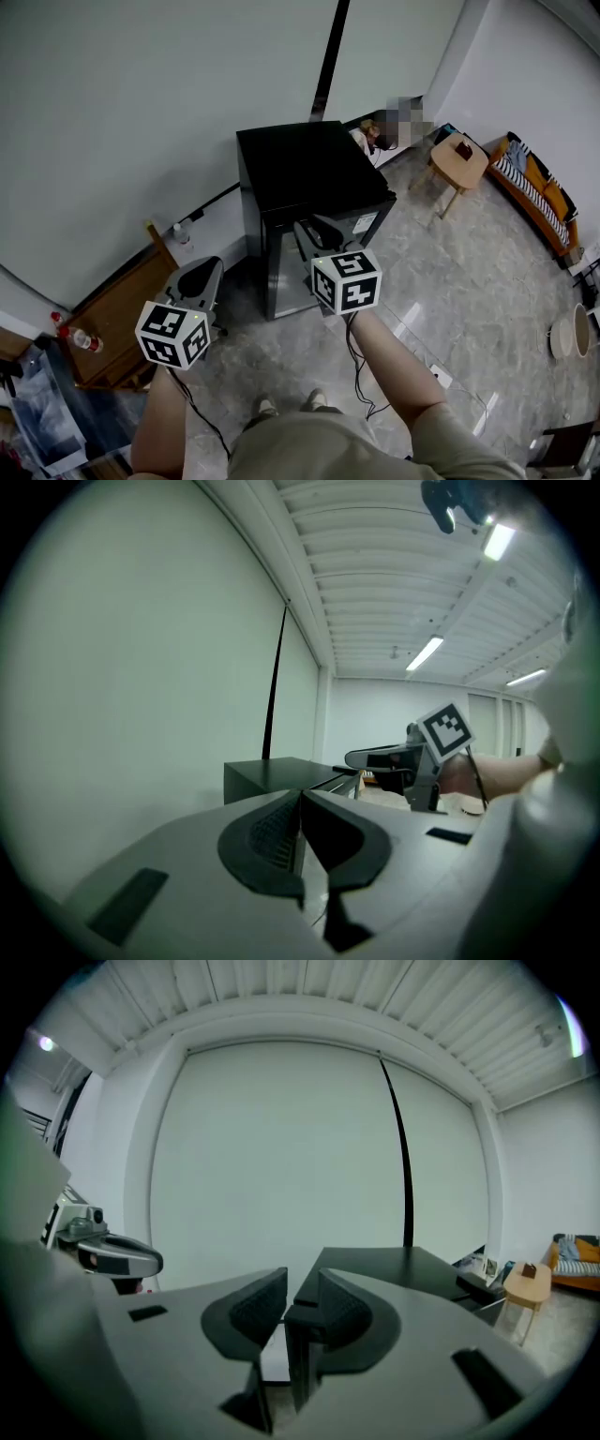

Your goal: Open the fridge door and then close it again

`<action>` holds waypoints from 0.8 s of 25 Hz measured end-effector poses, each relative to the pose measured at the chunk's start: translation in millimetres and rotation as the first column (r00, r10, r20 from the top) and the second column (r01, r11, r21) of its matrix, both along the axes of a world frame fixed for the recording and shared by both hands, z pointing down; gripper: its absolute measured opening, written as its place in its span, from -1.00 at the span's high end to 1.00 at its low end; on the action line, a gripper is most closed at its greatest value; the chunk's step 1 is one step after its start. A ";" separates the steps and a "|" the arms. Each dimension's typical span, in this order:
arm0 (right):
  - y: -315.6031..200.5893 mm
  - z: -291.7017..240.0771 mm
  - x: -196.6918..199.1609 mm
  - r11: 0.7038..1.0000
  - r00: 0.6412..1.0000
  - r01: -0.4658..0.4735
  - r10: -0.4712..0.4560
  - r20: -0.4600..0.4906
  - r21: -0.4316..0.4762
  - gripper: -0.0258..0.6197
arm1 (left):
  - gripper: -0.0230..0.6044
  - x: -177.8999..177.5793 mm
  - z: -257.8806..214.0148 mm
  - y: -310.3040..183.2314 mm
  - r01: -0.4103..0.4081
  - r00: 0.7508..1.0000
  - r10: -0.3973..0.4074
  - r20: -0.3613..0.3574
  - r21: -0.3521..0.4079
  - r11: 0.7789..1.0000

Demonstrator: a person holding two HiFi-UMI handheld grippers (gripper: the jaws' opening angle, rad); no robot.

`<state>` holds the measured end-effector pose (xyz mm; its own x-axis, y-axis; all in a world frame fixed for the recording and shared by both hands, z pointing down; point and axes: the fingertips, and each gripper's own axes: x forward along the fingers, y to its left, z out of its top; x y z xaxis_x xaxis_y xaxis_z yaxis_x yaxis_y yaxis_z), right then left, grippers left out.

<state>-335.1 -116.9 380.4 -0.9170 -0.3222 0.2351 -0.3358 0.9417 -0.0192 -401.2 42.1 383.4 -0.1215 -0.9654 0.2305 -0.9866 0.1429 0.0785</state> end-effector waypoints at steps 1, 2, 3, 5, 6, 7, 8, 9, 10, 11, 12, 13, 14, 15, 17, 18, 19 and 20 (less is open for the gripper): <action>3.5 -10.8 6.6 1.000 1.000 0.008 -0.008 0.016 0.013 0.65 | 0.90 3.1 -7.1 0.3 -0.001 1.000 0.001 0.009 0.012 1.000; 6.6 -21.4 13.8 1.000 0.999 0.013 -0.014 0.034 0.024 0.67 | 0.90 6.6 -13.6 0.4 -0.002 1.000 0.001 0.019 0.021 1.000; 9.4 -31.7 21.8 0.999 0.998 0.016 -0.017 0.052 0.032 0.67 | 0.90 10.9 -19.8 0.5 -0.002 1.000 0.001 0.032 0.030 1.000; 14.3 -50.2 39.3 0.999 0.996 0.017 -0.021 0.086 0.043 0.69 | 0.90 21.4 -31.8 0.1 -0.008 0.998 0.005 0.060 0.046 0.999; 16.5 -58.0 48.1 0.999 0.995 0.019 -0.023 0.099 0.047 0.71 | 0.90 27.2 -37.5 -0.5 -0.013 0.997 0.008 0.076 0.054 0.998; 18.8 -64.9 56.6 0.998 0.994 0.021 -0.027 0.110 0.051 0.73 | 0.90 33.1 -43.0 -1.1 -0.018 0.996 0.012 0.093 0.060 0.998; 21.3 -70.9 64.9 0.998 0.992 0.025 -0.031 0.119 0.054 0.74 | 0.90 39.1 -48.2 -1.2 -0.024 0.993 0.017 0.114 0.065 0.998; 24.0 -76.5 73.2 0.998 0.991 0.028 -0.035 0.128 0.056 0.76 | 0.90 45.3 -53.3 -1.0 -0.030 0.990 0.021 0.136 0.068 0.997; 26.7 -81.9 81.8 0.998 0.990 0.031 -0.038 0.137 0.057 0.78 | 0.90 51.9 -58.4 -0.3 -0.037 0.988 0.025 0.155 0.074 0.997; 29.1 -87.3 90.9 0.998 0.988 0.030 -0.038 0.148 0.059 0.79 | 0.90 58.9 -63.4 0.7 -0.046 0.986 0.032 0.165 0.083 0.995; 31.2 -92.5 100.7 0.998 0.987 0.025 -0.035 0.159 0.063 0.81 | 0.90 66.1 -67.9 2.0 -0.057 0.986 0.041 0.159 0.096 0.994; 33.1 -97.1 110.7 0.997 0.985 0.018 -0.030 0.169 0.069 0.84 | 0.90 73.0 -71.7 3.5 -0.068 0.988 0.052 0.143 0.112 0.991; 35.2 -100.7 120.3 0.997 0.984 0.011 -0.024 0.176 0.077 0.86 | 0.90 79.0 -74.7 5.1 -0.076 0.990 0.060 0.127 0.126 0.989; 37.6 -103.3 129.3 0.996 0.983 0.007 -0.022 0.180 0.084 0.86 | 0.90 83.8 -77.2 6.8 -0.080 0.991 0.064 0.121 0.134 0.988; 43.4 -105.3 144.3 0.996 0.983 0.012 -0.027 0.182 0.087 0.86 | 0.90 91.9 -82.2 9.9 -0.086 0.990 0.068 0.127 0.143 0.986; 46.5 -105.0 151.0 0.997 0.982 0.020 -0.033 0.185 0.074 0.86 | 0.90 96.2 -84.7 11.3 -0.090 0.989 0.072 0.127 0.146 0.985; 49.9 -104.3 157.5 0.998 0.980 0.032 -0.041 0.195 0.046 0.87 | 0.90 101.2 -86.8 12.5 -0.098 0.989 0.079 0.125 0.149 0.984; 53.6 -103.4 163.7 0.999 0.976 0.049 -0.049 0.210 0.007 0.87 | 0.90 106.7 -88.3 13.6 -0.106 0.989 0.088 0.121 0.151 0.983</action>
